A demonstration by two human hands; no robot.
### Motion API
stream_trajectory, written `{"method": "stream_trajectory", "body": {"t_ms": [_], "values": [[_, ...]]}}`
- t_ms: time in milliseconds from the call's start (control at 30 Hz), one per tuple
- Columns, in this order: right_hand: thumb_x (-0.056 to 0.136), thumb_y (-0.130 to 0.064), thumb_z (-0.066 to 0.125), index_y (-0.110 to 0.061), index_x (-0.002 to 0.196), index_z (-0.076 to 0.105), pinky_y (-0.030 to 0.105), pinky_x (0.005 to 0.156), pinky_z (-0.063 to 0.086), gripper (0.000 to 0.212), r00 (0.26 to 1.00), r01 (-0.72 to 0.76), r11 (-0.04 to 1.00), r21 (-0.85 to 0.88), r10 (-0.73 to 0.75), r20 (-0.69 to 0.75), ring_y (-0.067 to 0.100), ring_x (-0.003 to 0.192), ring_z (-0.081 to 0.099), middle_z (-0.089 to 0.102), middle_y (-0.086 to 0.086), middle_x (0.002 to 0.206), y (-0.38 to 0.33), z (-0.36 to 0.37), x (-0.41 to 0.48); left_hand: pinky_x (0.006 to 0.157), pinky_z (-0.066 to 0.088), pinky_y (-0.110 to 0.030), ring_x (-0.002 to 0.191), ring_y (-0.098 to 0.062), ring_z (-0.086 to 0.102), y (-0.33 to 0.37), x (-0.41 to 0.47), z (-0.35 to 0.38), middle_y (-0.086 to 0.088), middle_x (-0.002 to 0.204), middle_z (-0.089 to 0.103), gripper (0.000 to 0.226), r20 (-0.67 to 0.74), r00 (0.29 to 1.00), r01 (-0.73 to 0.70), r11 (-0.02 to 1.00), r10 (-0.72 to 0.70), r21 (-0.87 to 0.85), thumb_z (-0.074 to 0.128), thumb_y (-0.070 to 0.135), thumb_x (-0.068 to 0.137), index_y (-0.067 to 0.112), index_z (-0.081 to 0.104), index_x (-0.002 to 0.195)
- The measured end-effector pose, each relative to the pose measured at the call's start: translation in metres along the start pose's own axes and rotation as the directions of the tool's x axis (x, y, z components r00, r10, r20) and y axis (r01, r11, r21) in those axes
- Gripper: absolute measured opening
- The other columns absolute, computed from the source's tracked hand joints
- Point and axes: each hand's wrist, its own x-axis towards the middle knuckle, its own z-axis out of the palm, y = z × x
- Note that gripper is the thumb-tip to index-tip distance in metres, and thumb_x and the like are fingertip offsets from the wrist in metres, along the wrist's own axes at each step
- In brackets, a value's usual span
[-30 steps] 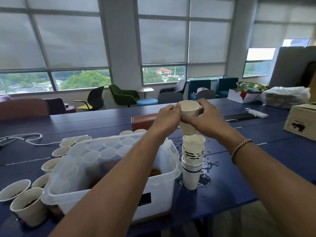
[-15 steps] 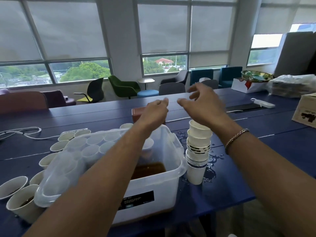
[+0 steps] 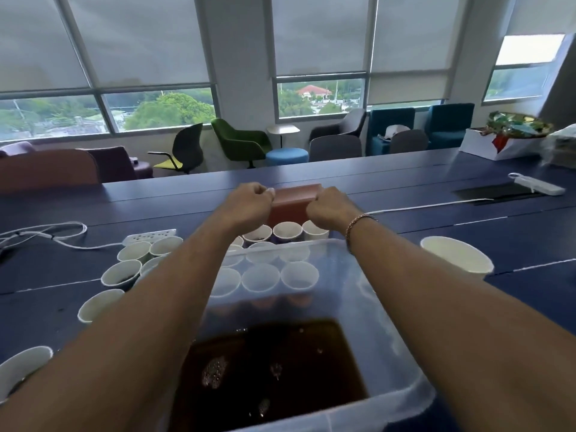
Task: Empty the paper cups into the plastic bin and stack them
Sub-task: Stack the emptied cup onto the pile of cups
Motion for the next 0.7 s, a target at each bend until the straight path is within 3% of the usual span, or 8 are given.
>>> {"method": "stream_trajectory", "body": {"t_ms": [133, 200, 300, 400, 467, 567, 633, 700], "values": [[0.088, -0.004, 0.052, 0.004, 0.122, 0.058, 0.032, 0.069, 0.046, 0.035, 0.975, -0.065, 0.99, -0.128, 0.09, 0.201, 0.038, 0.111, 0.059, 0.061, 0.023, 0.118, 0.014, 0.011, 0.043, 0.096, 0.046, -0.035, 0.109, -0.022, 0.058, -0.009, 0.024, -0.003, -0.005, 0.123, 0.065, 0.035, 0.048, 0.998, -0.035, 0.999, 0.033, 0.038, 0.044, 0.036, 0.103, 0.016, 0.062, 0.125], [0.088, -0.003, 0.054, 0.004, 0.121, 0.058, 0.029, 0.054, 0.044, 0.034, 0.955, -0.077, 0.983, -0.169, 0.121, 0.271, 0.035, 0.094, 0.065, 0.063, 0.018, 0.094, 0.021, 0.016, 0.058, 0.098, 0.046, -0.036, 0.111, -0.022, 0.058, -0.012, 0.036, -0.002, -0.005, 0.125, 0.064, 0.034, 0.096, 0.994, -0.051, 0.997, 0.045, 0.061, 0.045, 0.034, 0.102, 0.016, 0.063, 0.125], [0.092, -0.006, 0.052, -0.003, 0.112, 0.059, 0.031, 0.053, 0.045, 0.022, 0.918, -0.071, 0.963, -0.259, 0.165, 0.362, 0.022, 0.063, 0.057, 0.055, 0.006, 0.075, 0.026, 0.021, 0.074, 0.094, 0.046, -0.033, 0.109, -0.021, 0.059, -0.012, 0.048, 0.002, -0.005, 0.123, 0.065, 0.032, 0.152, 0.986, -0.071, 0.996, 0.061, 0.059, 0.048, 0.029, 0.101, 0.013, 0.065, 0.124], [0.096, -0.007, 0.05, 0.0, 0.096, 0.058, 0.037, 0.053, 0.055, 0.011, 0.846, -0.005, 0.895, -0.445, 0.241, 0.476, 0.025, 0.067, 0.066, 0.059, 0.01, 0.092, 0.026, 0.026, 0.084, 0.087, 0.043, -0.028, 0.106, -0.019, 0.059, -0.01, 0.054, 0.009, -0.005, 0.12, 0.066, 0.031, 0.184, 0.979, -0.096, 0.994, 0.084, 0.053, 0.048, 0.027, 0.102, 0.012, 0.064, 0.123], [0.095, -0.004, 0.052, 0.003, 0.109, 0.058, 0.033, 0.047, 0.056, 0.016, 0.816, 0.038, 0.856, -0.515, 0.271, 0.511, 0.027, 0.07, 0.067, 0.059, 0.014, 0.106, 0.028, 0.03, 0.088, 0.088, 0.04, -0.028, 0.107, -0.018, 0.058, -0.007, 0.055, 0.014, -0.003, 0.121, 0.065, 0.031, 0.199, 0.976, -0.101, 0.993, 0.088, 0.055, 0.048, 0.028, 0.102, 0.014, 0.064, 0.124], [0.096, -0.002, 0.051, 0.003, 0.123, 0.055, 0.022, 0.037, 0.049, 0.028, 0.783, 0.104, 0.842, -0.529, 0.259, 0.566, 0.024, 0.073, 0.063, 0.058, 0.011, 0.094, 0.029, 0.028, 0.087, 0.088, 0.04, -0.027, 0.109, -0.016, 0.056, -0.004, 0.056, 0.019, -0.002, 0.124, 0.063, 0.031, 0.21, 0.973, -0.11, 0.992, 0.096, 0.056, 0.048, 0.028, 0.102, 0.015, 0.062, 0.126], [0.095, -0.005, 0.054, 0.002, 0.109, 0.06, 0.017, 0.033, 0.045, 0.016, 0.789, 0.128, 0.823, -0.553, 0.253, 0.56, 0.019, 0.07, 0.059, 0.056, 0.007, 0.085, 0.026, 0.024, 0.086, 0.088, 0.039, -0.027, 0.11, -0.015, 0.056, -0.001, 0.054, 0.02, -0.002, 0.127, 0.062, 0.031, 0.212, 0.972, -0.118, 0.991, 0.101, 0.065, 0.048, 0.028, 0.102, 0.015, 0.062, 0.127], [0.096, -0.011, 0.055, 0.001, 0.102, 0.06, 0.016, 0.034, 0.045, 0.013, 0.806, 0.142, 0.813, -0.565, 0.236, 0.542, 0.023, 0.085, 0.065, 0.059, 0.01, 0.098, 0.023, 0.018, 0.079, 0.087, 0.039, -0.027, 0.109, -0.015, 0.055, 0.001, 0.051, 0.019, -0.002, 0.128, 0.062, 0.031, 0.211, 0.972, -0.122, 0.99, 0.105, 0.071, 0.048, 0.027, 0.102, 0.015, 0.061, 0.128]]}}
